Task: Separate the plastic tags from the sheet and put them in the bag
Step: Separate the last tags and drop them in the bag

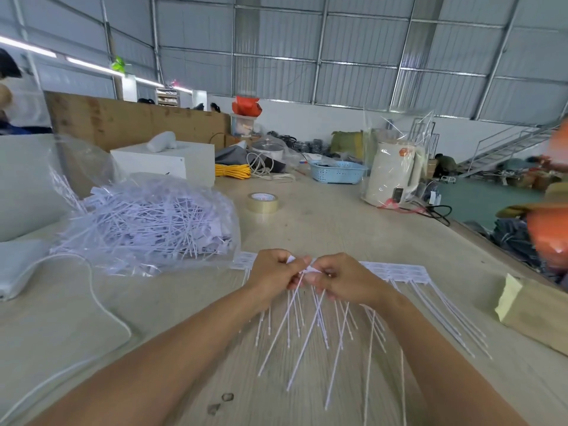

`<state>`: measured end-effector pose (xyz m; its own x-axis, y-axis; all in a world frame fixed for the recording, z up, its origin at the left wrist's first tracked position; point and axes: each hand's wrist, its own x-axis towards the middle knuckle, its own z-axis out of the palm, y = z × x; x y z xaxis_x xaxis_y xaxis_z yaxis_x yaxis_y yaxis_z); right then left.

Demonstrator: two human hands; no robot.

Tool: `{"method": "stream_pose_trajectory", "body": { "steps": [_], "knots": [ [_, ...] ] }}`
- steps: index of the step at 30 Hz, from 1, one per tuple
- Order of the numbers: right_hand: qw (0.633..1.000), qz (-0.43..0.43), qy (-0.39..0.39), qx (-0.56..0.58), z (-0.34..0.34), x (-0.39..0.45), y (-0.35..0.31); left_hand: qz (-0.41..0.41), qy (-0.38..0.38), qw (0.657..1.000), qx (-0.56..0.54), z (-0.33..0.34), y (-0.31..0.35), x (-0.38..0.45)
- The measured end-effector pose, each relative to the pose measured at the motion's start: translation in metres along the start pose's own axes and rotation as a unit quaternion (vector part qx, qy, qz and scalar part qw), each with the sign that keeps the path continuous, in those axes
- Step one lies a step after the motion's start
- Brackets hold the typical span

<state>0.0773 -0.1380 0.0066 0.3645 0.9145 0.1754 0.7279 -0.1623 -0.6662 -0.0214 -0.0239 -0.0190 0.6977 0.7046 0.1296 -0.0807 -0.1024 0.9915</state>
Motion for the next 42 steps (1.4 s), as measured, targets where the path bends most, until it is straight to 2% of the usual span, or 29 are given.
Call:
{"method": "stream_pose_trajectory", "body": {
  "steps": [3, 6, 10, 14, 17, 19, 22, 26, 32, 39, 42],
  "knots": [
    [0.996, 0.034, -0.057, 0.055, -0.006, -0.008, 0.010, -0.023, -0.010, 1.000, 0.000, 0.000, -0.004, 0.002],
    [0.992, 0.079, -0.046, 0.087, -0.005, -0.011, 0.016, -0.034, -0.018, 0.999, 0.022, -0.002, -0.008, 0.004],
    [0.992, 0.107, -0.026, 0.058, 0.006, -0.005, 0.010, -0.037, -0.018, 0.997, 0.060, -0.009, -0.008, 0.007],
    [0.991, 0.123, -0.055, 0.017, 0.007, -0.002, -0.002, -0.039, -0.033, 0.994, 0.093, -0.015, -0.005, 0.008],
    [0.983, 0.142, -0.059, 0.099, 0.006, -0.003, -0.008, -0.029, -0.057, 0.994, 0.085, -0.017, 0.000, 0.006],
    [0.982, 0.134, -0.030, 0.129, 0.009, -0.004, -0.012, -0.003, -0.062, 0.995, 0.077, -0.018, 0.004, 0.005],
    [0.992, 0.082, 0.053, 0.079, 0.014, 0.000, -0.015, 0.027, -0.060, 0.995, 0.078, -0.017, 0.009, 0.003],
    [0.995, 0.036, 0.093, -0.006, 0.013, 0.005, -0.020, 0.052, -0.029, 0.991, 0.118, -0.015, 0.020, 0.003],
    [0.968, 0.016, 0.155, -0.195, 0.016, 0.010, -0.025, 0.089, -0.015, 0.970, 0.226, -0.017, 0.034, 0.001],
    [0.932, -0.063, 0.140, -0.330, 0.012, 0.004, -0.029, 0.054, -0.039, 0.969, 0.237, -0.018, 0.034, 0.003],
    [0.897, -0.073, 0.132, -0.415, 0.016, 0.006, -0.028, 0.039, -0.044, 0.970, 0.234, -0.021, 0.032, 0.004]
  ]
}}
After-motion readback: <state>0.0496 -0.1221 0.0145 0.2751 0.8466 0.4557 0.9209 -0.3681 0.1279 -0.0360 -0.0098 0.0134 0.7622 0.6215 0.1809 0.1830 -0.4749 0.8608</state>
